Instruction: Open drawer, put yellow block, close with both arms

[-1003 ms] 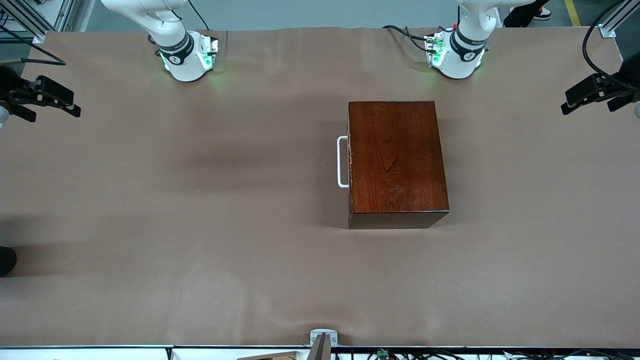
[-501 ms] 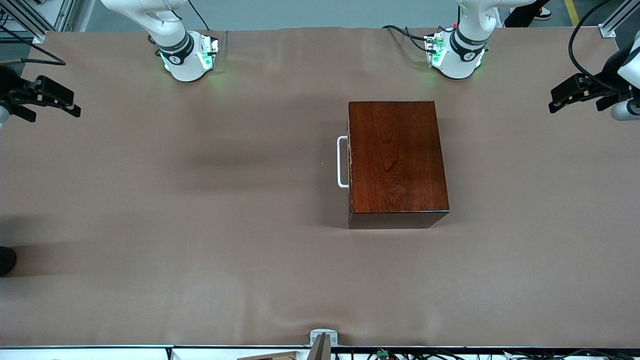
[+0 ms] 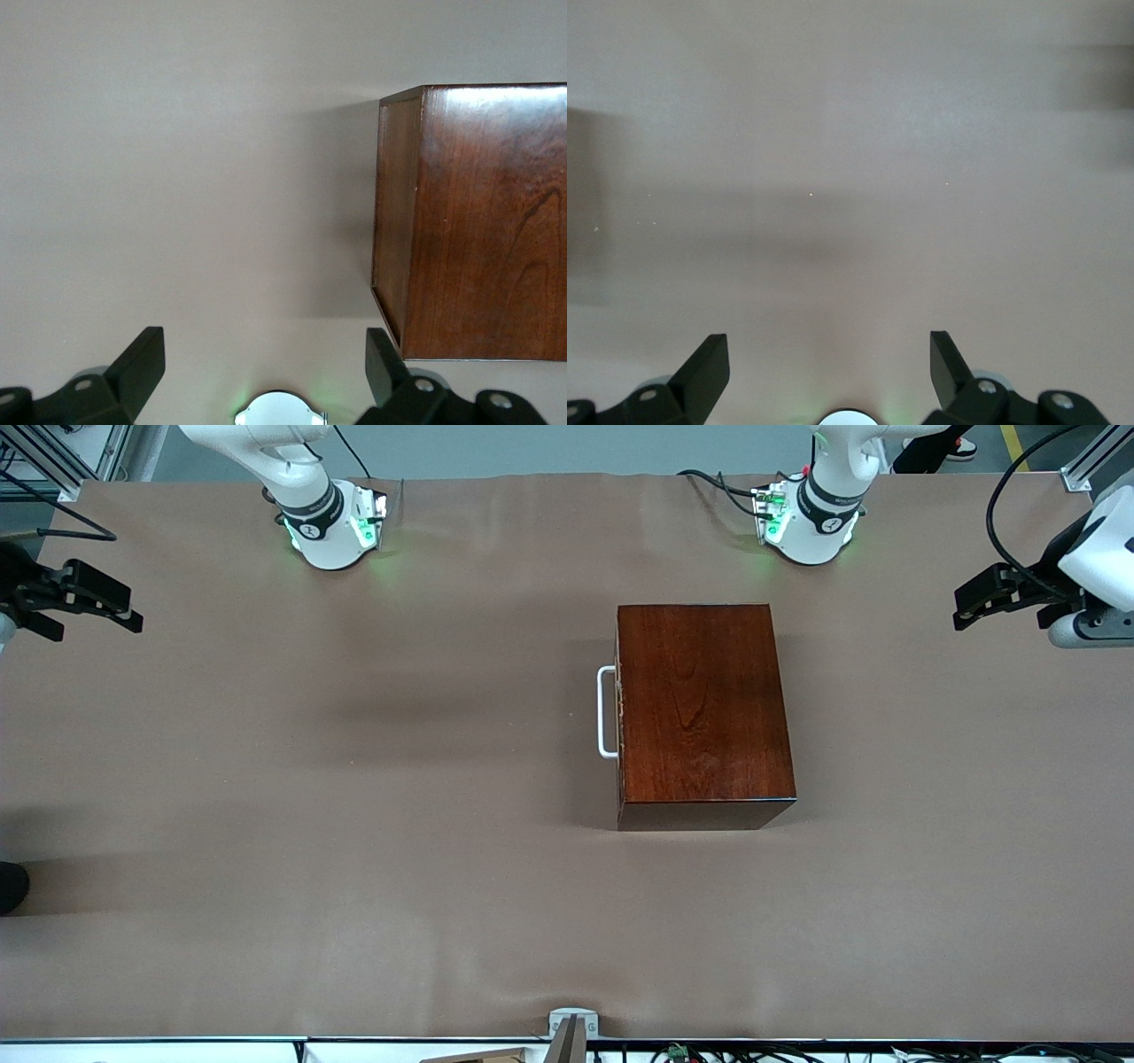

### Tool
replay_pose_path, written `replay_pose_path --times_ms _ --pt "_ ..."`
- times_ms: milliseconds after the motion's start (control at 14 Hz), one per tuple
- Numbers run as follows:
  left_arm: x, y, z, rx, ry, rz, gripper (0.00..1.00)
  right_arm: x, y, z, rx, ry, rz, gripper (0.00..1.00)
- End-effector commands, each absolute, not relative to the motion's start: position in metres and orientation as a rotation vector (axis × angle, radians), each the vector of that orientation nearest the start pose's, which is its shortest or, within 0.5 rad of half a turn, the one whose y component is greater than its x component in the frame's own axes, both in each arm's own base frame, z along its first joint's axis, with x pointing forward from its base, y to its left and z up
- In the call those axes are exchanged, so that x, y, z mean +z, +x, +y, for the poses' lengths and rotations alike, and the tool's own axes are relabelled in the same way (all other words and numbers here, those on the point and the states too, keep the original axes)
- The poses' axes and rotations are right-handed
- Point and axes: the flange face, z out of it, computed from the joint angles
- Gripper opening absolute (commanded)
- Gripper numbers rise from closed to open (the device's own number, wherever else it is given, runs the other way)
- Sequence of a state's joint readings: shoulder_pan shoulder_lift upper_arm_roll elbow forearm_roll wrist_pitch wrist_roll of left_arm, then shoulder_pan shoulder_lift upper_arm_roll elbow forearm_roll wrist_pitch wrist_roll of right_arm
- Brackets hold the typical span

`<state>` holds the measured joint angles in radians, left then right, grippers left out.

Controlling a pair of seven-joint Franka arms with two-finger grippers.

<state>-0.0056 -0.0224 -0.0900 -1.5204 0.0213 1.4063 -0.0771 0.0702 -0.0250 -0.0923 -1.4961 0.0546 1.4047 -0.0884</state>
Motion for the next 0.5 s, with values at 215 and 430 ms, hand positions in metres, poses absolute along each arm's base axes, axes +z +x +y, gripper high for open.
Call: replay_pose_path --times_ms 215,430 --pt "0.6488 0.5313 -0.0484 0.148 -3.075 0.020 1.00 0.6635 0.5301 -0.0060 0.096 -3.066 -0.091 1.00" --pt "0.6527 0.5290 -0.0443 0.139 -3.076 0.014 1.00 0.6635 0.5301 -0.0060 0.096 -3.066 -0.091 1.00"
